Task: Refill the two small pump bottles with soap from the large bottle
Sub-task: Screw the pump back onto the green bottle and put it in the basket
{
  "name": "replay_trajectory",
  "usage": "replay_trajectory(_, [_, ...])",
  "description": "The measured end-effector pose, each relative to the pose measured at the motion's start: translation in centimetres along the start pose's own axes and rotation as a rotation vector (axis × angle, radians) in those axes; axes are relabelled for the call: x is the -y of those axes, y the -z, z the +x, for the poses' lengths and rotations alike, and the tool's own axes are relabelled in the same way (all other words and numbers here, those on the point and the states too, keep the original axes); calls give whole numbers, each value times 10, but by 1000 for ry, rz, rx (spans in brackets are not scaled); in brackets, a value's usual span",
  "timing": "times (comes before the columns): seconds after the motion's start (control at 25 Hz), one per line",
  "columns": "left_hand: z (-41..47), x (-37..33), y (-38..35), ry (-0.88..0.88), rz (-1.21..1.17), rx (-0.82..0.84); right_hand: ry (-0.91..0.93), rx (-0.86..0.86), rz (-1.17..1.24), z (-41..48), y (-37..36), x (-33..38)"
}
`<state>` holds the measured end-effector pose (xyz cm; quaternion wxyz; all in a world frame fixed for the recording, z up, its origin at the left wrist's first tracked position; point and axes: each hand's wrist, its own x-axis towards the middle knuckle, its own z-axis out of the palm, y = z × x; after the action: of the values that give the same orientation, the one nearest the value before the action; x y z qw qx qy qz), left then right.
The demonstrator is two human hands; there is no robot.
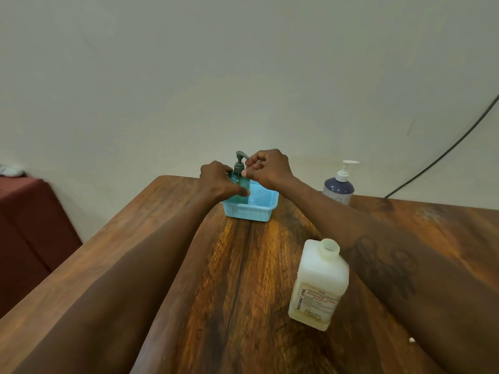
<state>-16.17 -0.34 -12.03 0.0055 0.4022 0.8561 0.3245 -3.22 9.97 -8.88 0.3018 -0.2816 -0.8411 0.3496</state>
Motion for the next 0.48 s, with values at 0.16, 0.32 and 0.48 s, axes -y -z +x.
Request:
replay_trajectory(0.16, [-1,-1,-7,19,49,62,-28,7,-13,-2,4,-3])
replay_trajectory(0.32, [-8,-3,-4,38,60,81,-32,11,-29,-7,8,-4])
replay_trajectory(0.48, [-15,-11,7,64,21,27,-31,-2,-28,-19,20,-1])
